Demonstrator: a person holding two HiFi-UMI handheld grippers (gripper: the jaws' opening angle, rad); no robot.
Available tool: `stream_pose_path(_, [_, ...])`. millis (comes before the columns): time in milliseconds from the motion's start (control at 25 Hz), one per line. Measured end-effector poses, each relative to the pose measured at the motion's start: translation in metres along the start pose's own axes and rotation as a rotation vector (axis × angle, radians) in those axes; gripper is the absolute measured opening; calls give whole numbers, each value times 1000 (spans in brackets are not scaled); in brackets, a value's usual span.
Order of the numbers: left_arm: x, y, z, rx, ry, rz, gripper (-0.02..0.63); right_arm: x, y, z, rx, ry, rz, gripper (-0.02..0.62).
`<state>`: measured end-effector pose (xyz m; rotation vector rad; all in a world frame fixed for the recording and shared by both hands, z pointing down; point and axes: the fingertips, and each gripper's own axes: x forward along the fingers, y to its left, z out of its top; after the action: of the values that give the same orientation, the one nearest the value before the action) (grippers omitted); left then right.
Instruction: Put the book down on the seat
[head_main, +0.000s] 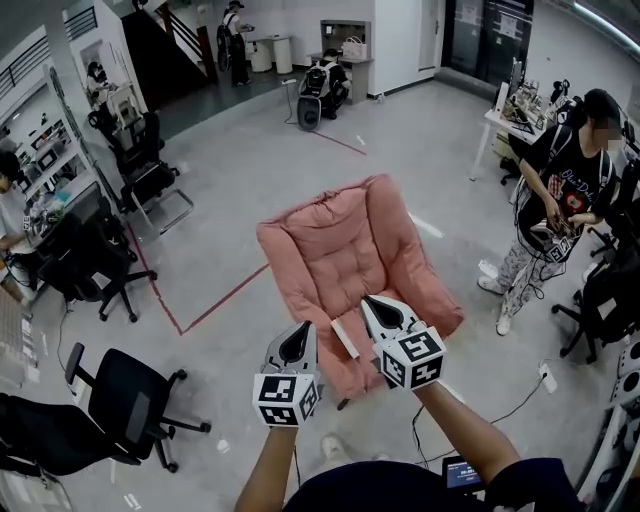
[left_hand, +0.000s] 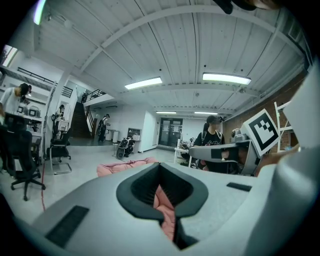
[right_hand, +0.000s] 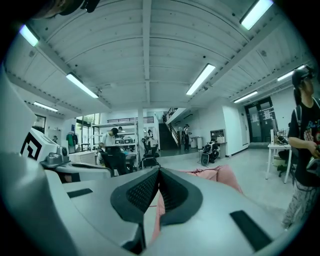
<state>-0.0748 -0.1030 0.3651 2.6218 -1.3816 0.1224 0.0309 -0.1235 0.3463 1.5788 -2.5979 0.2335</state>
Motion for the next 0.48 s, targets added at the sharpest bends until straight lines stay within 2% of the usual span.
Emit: stream_pose_path(480, [-25, -41, 8, 24, -33, 24, 5, -50, 9, 7, -7, -30, 32, 20])
